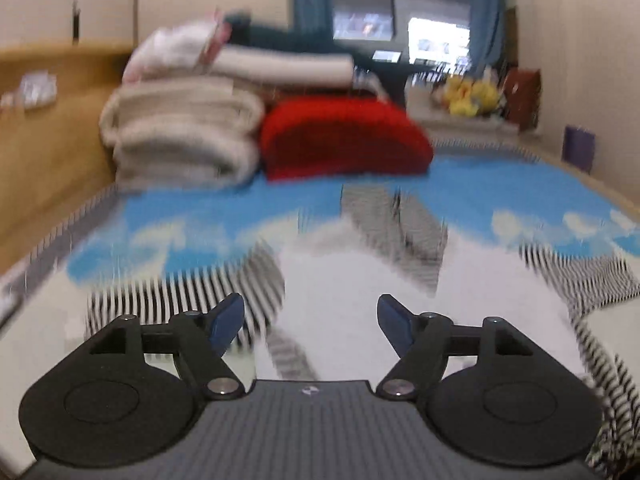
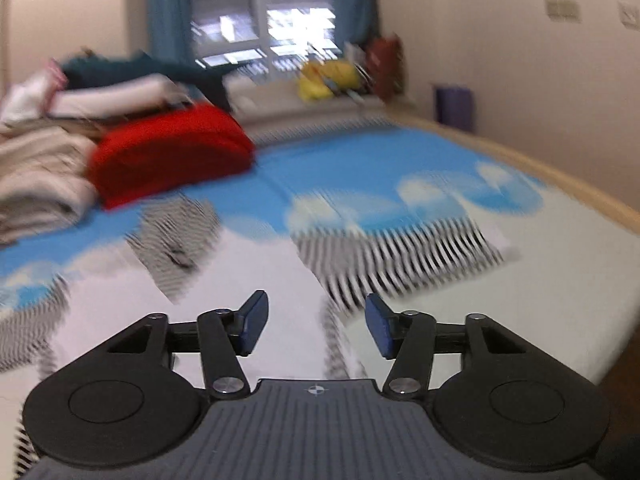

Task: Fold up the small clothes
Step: 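Fold the held sleeve across the white front and open the right gripper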

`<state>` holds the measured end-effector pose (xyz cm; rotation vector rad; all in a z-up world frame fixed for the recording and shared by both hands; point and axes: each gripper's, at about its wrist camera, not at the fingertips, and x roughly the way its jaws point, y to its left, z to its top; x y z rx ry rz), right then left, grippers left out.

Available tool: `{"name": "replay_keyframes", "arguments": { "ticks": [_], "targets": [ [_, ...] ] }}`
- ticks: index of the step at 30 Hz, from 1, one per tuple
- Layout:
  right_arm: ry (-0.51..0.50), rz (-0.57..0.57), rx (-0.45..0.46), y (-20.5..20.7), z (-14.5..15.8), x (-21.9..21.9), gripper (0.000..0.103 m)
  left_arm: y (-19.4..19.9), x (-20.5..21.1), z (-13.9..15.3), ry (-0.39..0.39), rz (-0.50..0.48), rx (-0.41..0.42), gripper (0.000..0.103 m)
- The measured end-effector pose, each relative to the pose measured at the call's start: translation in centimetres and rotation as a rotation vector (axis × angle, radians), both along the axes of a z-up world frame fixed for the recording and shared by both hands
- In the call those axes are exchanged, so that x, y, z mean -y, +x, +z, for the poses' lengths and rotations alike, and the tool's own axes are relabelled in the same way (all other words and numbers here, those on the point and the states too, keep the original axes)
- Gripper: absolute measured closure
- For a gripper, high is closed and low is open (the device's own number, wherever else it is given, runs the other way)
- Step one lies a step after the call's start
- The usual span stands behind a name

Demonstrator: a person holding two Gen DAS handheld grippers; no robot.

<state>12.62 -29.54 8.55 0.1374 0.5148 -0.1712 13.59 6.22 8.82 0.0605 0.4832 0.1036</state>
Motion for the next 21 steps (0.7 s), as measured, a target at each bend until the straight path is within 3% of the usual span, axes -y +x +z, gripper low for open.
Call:
{"name": "replay_keyframes", "arguments": {
  "ticks": [5, 9, 11, 13, 15, 16, 17, 19, 20, 21],
  "targets": [
    [-0.049, 0.148, 0.126, 2.5, 4.6, 0.1, 0.036, 3.2, -1.3, 5.2, 0.089, -0.030, 0.110, 0.022],
    [-0.129, 0.207, 0.151, 4.4, 4.9, 0.6, 0.033, 5.5, -3.2, 6.3, 0.049, -0.061, 0.119, 0.022],
    [-0.155, 0.220, 0.141, 5.4, 3.6, 1.1, 0.033, 7.2, -4.7, 4.6, 0.031, -0.064, 0.071, 0.022],
    [-0.138, 0.198, 0.120, 6.2, 1.2, 2.0, 0.033, 8.8, -6.9, 1.9, 0.030, -0.043, 0.000, 0.031],
    [-0.081, 0.167, -0.036, 7.8, -0.5, 2.3, 0.035, 9.8, -9.2, -1.8, 0.026, -0.010, -0.067, 0.046],
    [-0.037, 0.164, -0.048, 7.6, -0.7, 2.4, 0.036, 10.0, -10.8, -4.2, 0.008, 0.015, -0.096, 0.050],
    [-0.006, 0.166, -0.038, 7.7, -1.0, 2.4, 0.036, 10.0, -12.2, -6.2, -0.014, 0.039, -0.120, 0.054],
    [-0.028, 0.149, -0.062, 8.8, -1.7, 2.0, 0.036, 11.4, -15.3, -9.5, -0.061, 0.116, -0.265, 0.077],
    [-0.049, 0.146, -0.072, 9.3, -2.2, 1.7, 0.036, 12.1, -16.9, -9.8, -0.125, 0.151, -0.276, 0.081],
    [-0.066, 0.148, -0.079, 9.7, -2.5, 1.3, 0.036, 12.5, -18.7, -9.6, -0.202, 0.168, -0.231, 0.081]
  ]
}}
